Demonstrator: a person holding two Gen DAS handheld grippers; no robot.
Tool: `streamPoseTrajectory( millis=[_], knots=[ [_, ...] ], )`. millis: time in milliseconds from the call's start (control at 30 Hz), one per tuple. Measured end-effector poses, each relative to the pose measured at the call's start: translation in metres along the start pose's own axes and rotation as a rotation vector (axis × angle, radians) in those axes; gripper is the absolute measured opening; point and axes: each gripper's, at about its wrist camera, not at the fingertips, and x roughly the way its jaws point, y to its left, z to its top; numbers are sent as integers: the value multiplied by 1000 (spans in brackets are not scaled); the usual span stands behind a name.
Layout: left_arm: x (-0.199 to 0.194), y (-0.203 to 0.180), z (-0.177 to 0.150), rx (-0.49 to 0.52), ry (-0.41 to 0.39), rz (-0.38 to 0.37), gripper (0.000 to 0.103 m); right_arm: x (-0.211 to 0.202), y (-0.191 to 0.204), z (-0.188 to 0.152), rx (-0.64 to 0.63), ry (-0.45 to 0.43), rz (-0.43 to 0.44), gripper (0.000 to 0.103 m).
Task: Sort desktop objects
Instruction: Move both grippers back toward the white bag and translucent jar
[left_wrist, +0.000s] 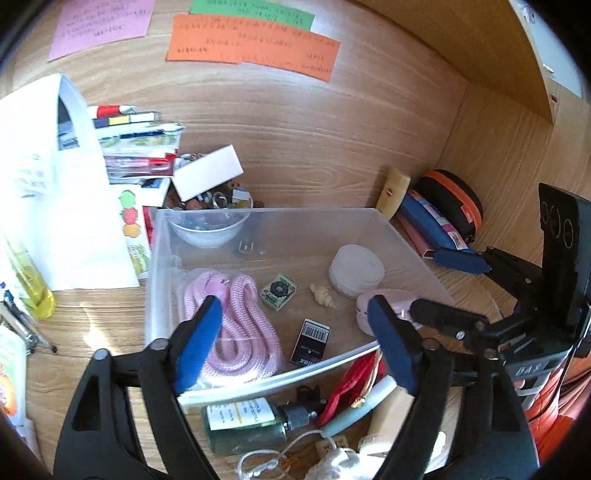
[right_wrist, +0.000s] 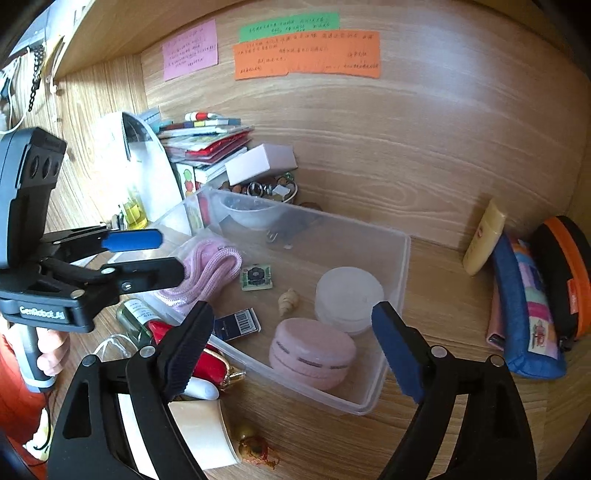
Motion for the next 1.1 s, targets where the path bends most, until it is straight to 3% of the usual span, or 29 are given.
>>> streamPoseTrajectory(
  millis=[333, 600, 1100],
  knots=[
    [-37, 17, -15, -17, -29, 94, 96, -27, -4, -16, 23, -18, -41, 89],
    [-53, 20, -45, 42, -25, 267, 96, -36, 4, -37, 16, 5, -39, 89],
    [-69, 1, -107, 98, 67, 286, 96, -59, 32, -77, -47, 15, 18, 89]
  ],
)
